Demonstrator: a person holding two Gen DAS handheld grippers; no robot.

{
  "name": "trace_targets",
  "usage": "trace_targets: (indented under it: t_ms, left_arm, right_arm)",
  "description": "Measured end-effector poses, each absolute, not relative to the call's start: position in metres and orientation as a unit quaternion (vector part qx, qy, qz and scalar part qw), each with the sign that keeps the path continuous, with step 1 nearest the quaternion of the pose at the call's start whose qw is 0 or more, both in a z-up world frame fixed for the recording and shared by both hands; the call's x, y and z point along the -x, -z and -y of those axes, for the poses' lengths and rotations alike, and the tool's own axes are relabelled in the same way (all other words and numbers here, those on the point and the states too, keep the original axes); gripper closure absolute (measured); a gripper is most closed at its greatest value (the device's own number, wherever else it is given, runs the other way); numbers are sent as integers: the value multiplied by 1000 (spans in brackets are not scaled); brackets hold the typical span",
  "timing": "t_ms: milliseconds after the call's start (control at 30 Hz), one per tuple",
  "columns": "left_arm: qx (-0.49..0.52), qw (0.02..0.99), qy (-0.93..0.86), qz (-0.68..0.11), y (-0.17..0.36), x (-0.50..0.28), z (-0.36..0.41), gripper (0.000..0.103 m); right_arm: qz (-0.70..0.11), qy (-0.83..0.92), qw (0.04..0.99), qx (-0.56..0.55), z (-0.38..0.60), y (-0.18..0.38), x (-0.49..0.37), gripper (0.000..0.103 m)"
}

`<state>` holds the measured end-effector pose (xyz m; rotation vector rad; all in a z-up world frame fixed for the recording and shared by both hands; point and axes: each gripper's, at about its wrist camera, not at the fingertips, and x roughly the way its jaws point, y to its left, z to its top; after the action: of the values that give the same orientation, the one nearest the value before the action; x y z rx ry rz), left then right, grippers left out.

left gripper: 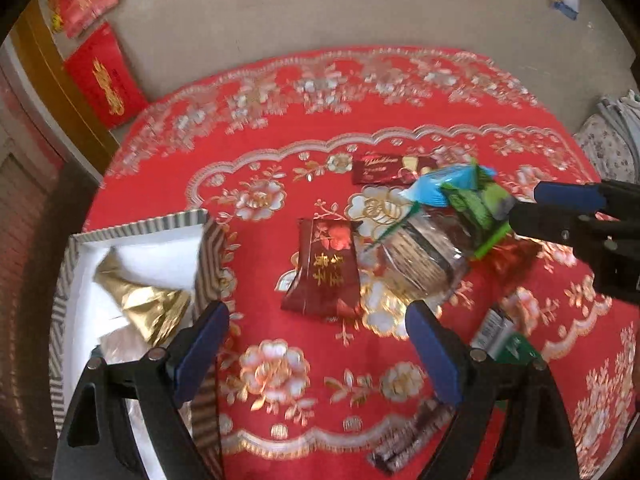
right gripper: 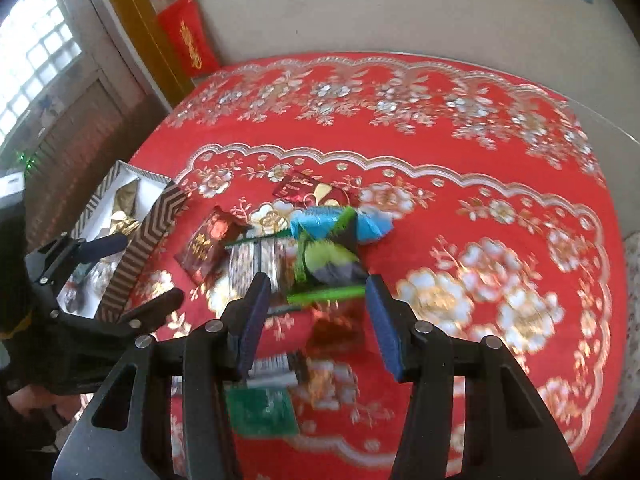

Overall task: Organize snacks
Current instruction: 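Move both open tools back toward the snack pile, then grasp the green-and-black snack bag with the right tool while the left tool grasps the red packet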

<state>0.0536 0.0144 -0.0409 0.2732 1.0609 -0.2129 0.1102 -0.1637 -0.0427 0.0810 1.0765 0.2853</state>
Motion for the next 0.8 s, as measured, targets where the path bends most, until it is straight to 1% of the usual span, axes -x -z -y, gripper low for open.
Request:
trace_targets:
  t_ms: [267,367,567,600,633,667,733,800]
  left_arm:
    - [-126,832,98,-532,67,-76,-17,12]
    - [-132,829,98,-535,73,-81,-14,12]
    - [-115,825,103,-543,80,-83,-15,13]
    - [-113,825,107,-542,79,-84,-15,17]
    - [-112,826,114,-541,78,-83,-15,24]
    - [-109,825,119,-541,78,-82,-14,29]
    - [-109,825,127,-540,75,-80,-10,49]
    - [-118,825,127,-538,74,-77,-6,49]
  right_arm:
    - [-548,-130,825,-36,157,70,-141,54]
    - [-552,-130,822,-46,159,78,-146,53]
    - [-553,-141,821,-40,151,83,-147,54]
    - [-555,-137,820,-34,149,85,-148,56]
    - [-558,-136,818,-32,148,87,-149,60]
    - [-560,-137,816,-33,148,89,-149,61]
    - [-561,-137,816,-36,149,89,-149,64]
    - [-556,-137,819,-41,151,88,-147,65]
